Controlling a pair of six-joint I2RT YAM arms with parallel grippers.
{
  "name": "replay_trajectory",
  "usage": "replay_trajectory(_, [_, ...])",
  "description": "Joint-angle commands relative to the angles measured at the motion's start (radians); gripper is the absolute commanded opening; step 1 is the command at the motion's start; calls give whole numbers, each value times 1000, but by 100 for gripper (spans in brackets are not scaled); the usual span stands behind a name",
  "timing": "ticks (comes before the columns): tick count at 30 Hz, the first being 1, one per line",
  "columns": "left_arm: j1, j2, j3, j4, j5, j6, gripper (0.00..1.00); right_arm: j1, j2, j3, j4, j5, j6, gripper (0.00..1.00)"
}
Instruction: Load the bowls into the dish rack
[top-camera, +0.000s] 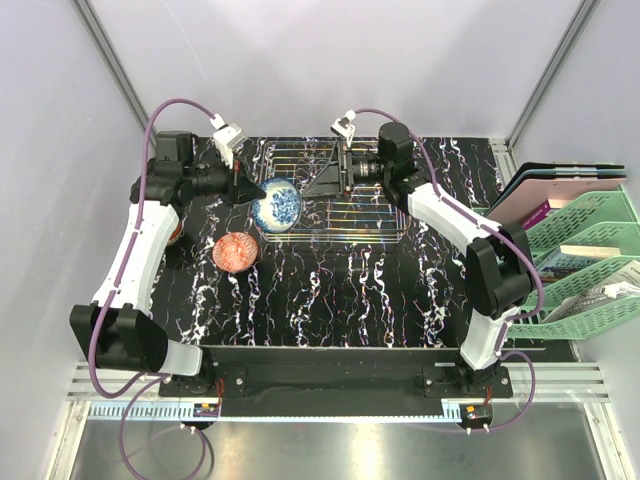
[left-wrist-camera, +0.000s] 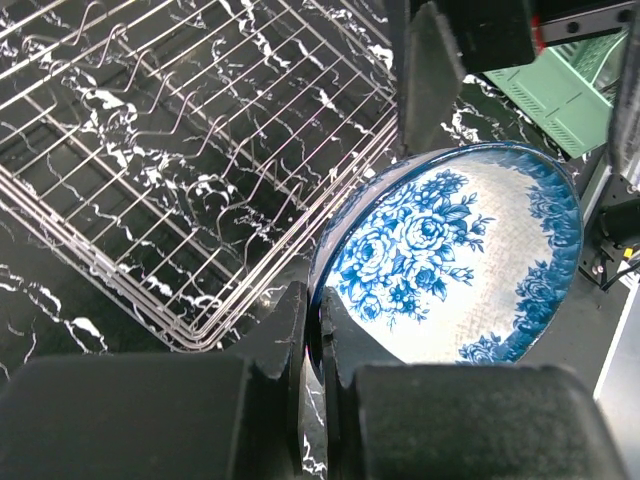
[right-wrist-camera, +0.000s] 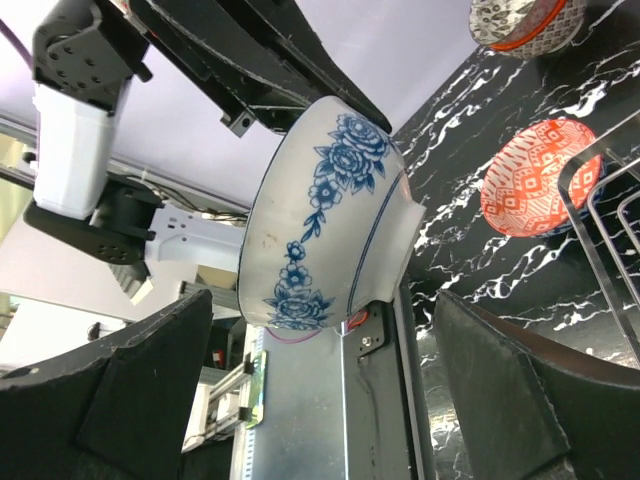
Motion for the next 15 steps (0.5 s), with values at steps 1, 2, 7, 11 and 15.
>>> replay_trajectory(1, [-12, 2, 48, 98, 73, -28, 0, -5, 10, -18, 195, -49, 147, 100])
replay_trajectory(2, [-16, 5, 49, 99, 69, -29, 0, -5, 11, -23, 247, -51, 170, 100])
replay_trajectory(7, [-32, 14, 59, 107, 59, -37, 0, -5, 30, -26, 319, -57, 244, 100])
replay_trajectory(11, [-42, 19, 56, 122, 50, -47, 0, -5, 37, -43, 364, -54, 273, 100])
replay_trajectory(15, [-44, 14, 57, 132, 52, -50, 0, -5, 34, -61, 361, -48, 262, 100])
